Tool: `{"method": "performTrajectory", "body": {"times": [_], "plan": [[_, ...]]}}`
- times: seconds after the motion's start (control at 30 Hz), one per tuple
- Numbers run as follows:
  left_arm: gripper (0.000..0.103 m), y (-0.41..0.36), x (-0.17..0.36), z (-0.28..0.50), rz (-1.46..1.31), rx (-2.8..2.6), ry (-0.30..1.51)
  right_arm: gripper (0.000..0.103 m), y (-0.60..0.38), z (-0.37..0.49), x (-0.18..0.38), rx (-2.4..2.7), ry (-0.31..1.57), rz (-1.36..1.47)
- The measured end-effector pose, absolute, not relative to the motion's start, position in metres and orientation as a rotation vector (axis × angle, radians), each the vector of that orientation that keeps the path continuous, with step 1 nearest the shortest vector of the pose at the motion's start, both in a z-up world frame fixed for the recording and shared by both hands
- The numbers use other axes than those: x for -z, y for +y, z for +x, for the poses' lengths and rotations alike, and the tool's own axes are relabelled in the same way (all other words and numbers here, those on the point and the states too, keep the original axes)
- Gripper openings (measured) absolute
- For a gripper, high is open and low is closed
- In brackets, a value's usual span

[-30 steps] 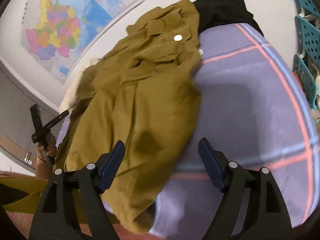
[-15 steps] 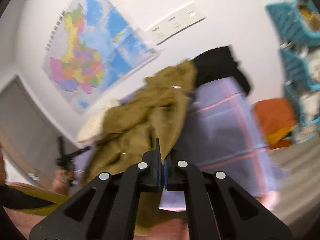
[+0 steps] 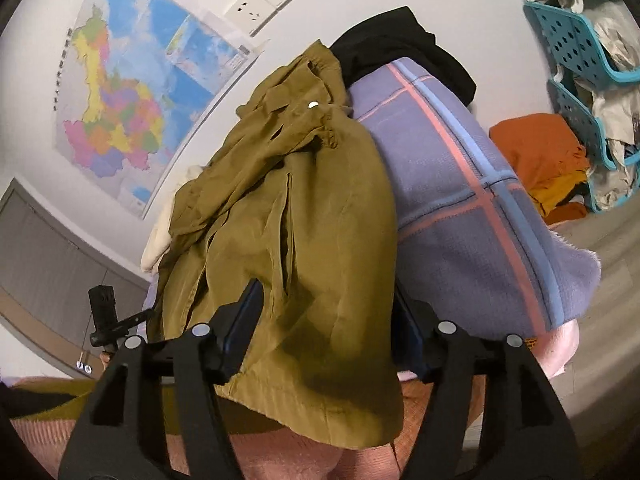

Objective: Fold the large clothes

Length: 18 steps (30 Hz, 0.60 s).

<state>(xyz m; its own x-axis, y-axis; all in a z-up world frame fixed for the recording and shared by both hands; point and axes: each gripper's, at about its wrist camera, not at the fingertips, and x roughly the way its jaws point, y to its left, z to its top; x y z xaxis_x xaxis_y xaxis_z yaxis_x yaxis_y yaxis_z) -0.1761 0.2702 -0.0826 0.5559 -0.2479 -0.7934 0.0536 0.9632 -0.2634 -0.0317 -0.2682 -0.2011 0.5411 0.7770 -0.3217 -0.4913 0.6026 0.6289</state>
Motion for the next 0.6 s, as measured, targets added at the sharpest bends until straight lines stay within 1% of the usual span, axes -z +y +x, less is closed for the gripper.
{"method": "performTrajectory", "body": {"times": [0.13,0.17,0.2,0.23,0.27,0.3,0.37,0.4,0.43,0.5,0.53,0.6], "plan": [[0.08,0.238,0.093,-0.186,-0.096,0.224,0.977,0.064,-0.271,-0.034,0.208,-0.848,0.626,0.541],[0.075,0.235,0.094,-0.185,-0.082,0.219,0.972,0.058,-0.27,-0.034,0.21,-0.861,0.626,0.548],[0.046,0.235,0.093,-0.185,-0.088,0.208,0.964,0.037,-0.267,-0.034,0.211,-0.878,0.63,0.546],[0.028,0.24,0.092,-0.184,-0.111,0.179,0.961,0.027,-0.264,-0.034,0.211,-0.886,0.635,0.539],[0.012,0.25,0.091,-0.181,-0.176,0.177,0.972,0.013,-0.261,-0.035,0.21,-0.9,0.632,0.538],[0.004,0.258,0.088,-0.178,-0.232,0.182,0.973,0.012,-0.261,-0.037,0.209,-0.924,0.621,0.552],[0.004,0.272,0.077,-0.181,-0.266,0.137,0.941,0.01,-0.264,-0.05,0.193,-0.988,0.548,0.576],[0.004,0.28,0.064,-0.186,-0.278,0.121,0.907,0.009,-0.265,-0.057,0.185,-1.007,0.514,0.568],[0.004,0.287,0.053,-0.19,-0.304,0.117,0.877,0.006,-0.268,-0.07,0.171,-1.034,0.46,0.558],[0.004,0.298,0.032,-0.199,-0.307,0.083,0.818,0.005,-0.27,-0.09,0.153,-1.09,0.38,0.528],[0.004,0.3,0.026,-0.202,-0.287,0.067,0.801,0.004,-0.269,-0.097,0.147,-1.106,0.361,0.51],[0.007,0.301,0.026,-0.204,-0.263,0.079,0.818,0.006,-0.259,-0.101,0.147,-1.133,0.391,0.45]]}}
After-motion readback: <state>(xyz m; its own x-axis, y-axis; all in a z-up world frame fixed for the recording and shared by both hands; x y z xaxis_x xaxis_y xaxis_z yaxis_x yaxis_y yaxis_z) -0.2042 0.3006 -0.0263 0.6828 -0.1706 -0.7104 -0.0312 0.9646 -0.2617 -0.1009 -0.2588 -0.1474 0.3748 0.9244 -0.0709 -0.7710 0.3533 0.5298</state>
